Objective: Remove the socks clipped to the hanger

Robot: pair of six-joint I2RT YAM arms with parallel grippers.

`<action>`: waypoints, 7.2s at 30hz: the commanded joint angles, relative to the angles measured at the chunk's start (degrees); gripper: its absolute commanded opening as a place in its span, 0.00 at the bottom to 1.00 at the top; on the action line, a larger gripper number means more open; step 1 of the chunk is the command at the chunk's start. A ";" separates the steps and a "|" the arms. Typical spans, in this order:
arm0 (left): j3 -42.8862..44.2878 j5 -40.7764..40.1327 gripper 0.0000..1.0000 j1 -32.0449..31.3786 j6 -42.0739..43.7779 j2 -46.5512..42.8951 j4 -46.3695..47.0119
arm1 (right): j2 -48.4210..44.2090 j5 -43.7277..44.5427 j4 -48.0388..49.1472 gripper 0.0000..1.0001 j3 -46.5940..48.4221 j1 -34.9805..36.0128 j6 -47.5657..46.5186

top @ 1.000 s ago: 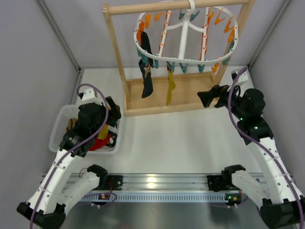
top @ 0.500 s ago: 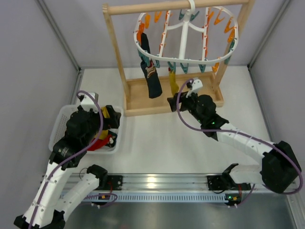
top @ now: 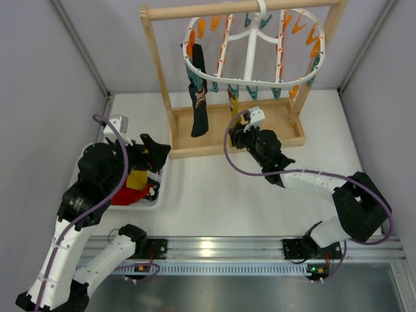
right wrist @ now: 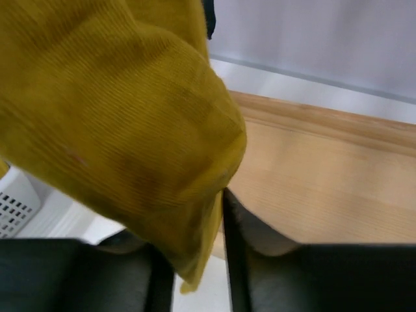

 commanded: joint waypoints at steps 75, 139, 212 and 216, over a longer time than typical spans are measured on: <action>48.05 -28.72 0.34 -26.73 5.03 55.51 17.62 | -31.82 12.96 -5.05 0.00 -15.28 15.91 -0.57; -5.31 -51.40 0.99 7.64 -4.03 -11.65 2.85 | 48.09 -23.96 -30.73 0.39 67.44 29.44 1.89; 11.81 15.14 0.99 5.98 -15.62 18.58 26.40 | -8.44 -0.74 10.32 0.00 -6.22 10.72 3.38; 17.27 17.68 0.99 2.90 -15.89 25.52 30.88 | -11.69 -1.72 10.42 0.00 -9.66 11.07 5.67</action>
